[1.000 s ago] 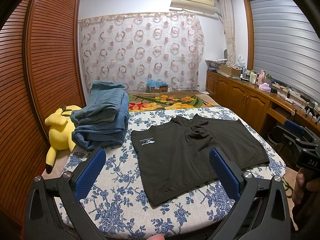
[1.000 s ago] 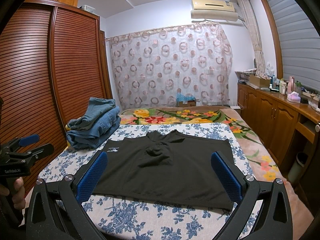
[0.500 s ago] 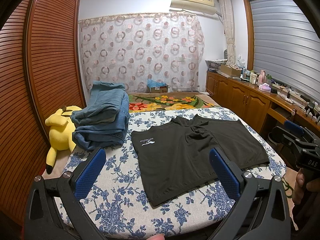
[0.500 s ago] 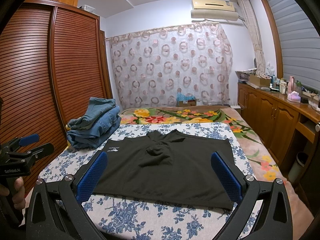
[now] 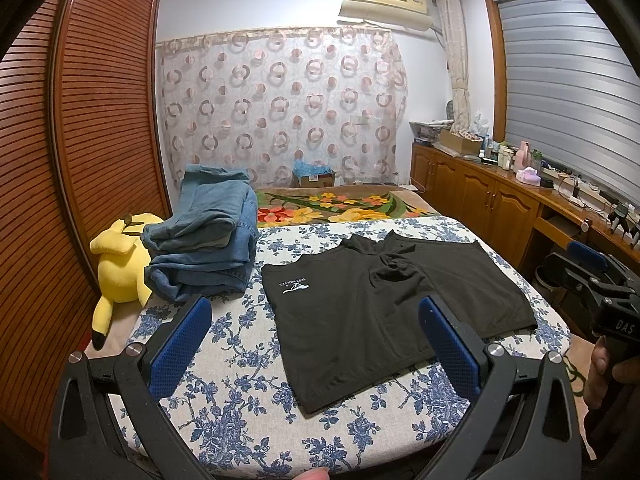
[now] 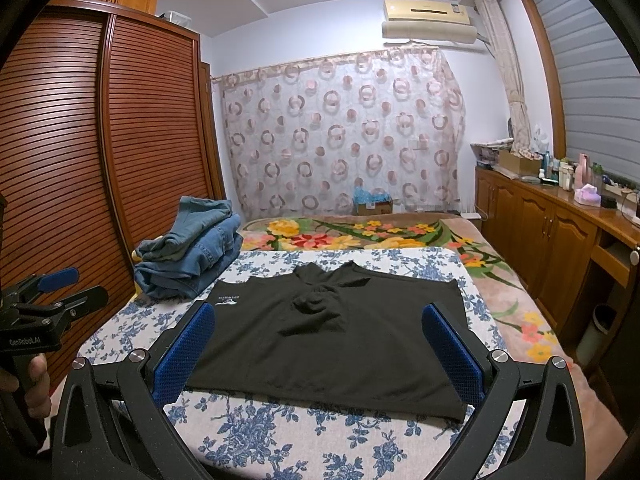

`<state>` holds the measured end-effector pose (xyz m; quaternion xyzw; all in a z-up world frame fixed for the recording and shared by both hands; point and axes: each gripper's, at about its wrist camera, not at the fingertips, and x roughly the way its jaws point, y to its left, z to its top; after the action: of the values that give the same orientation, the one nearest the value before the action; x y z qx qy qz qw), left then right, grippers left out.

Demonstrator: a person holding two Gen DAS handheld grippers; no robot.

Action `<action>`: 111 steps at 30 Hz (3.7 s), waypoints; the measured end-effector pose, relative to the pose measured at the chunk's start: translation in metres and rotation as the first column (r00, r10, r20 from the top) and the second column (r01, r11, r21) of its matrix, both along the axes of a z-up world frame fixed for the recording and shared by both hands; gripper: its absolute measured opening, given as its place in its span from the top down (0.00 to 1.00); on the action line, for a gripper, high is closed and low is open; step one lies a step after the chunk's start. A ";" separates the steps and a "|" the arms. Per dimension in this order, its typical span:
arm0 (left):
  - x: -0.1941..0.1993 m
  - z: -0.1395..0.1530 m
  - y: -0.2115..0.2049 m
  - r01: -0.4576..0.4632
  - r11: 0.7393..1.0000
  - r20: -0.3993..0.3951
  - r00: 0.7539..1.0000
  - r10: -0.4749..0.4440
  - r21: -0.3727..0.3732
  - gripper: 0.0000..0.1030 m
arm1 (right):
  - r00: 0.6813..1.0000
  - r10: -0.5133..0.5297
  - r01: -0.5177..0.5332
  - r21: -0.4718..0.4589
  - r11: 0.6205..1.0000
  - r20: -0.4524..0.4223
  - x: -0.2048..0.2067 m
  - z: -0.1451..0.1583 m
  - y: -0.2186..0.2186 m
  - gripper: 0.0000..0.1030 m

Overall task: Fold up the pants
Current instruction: 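Lower the left tool to the T-shirt hem and close it on the hem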

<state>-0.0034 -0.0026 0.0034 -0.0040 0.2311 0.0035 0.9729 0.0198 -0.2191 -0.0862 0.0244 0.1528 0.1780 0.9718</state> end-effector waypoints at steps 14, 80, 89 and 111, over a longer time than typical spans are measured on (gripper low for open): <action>-0.001 0.007 -0.003 0.006 1.000 -0.002 1.000 -0.006 -0.002 0.00 | 1.000 0.000 0.000 0.000 1.000 0.002 0.000 0.000 0.000 0.00; 0.062 -0.123 0.028 0.136 0.988 -0.351 0.924 -0.152 -0.069 0.68 | 0.975 -0.051 0.030 -0.099 0.995 -0.218 0.031 -0.032 -0.020 0.00; 0.077 -0.118 0.017 0.199 0.978 -0.355 0.912 -0.206 -0.056 0.94 | 0.972 -0.055 0.034 -0.097 0.995 -0.227 0.034 -0.028 -0.023 0.00; 0.113 -0.040 -0.064 0.430 0.902 -0.250 0.870 -0.425 -0.037 0.94 | 0.970 -0.065 0.045 -0.090 0.995 -0.234 0.035 -0.025 -0.030 0.00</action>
<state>0.1097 -0.0664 -0.0362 0.0572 0.3478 -0.2091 0.9122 0.0550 -0.2495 -0.1115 0.0087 0.2741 0.1403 0.9514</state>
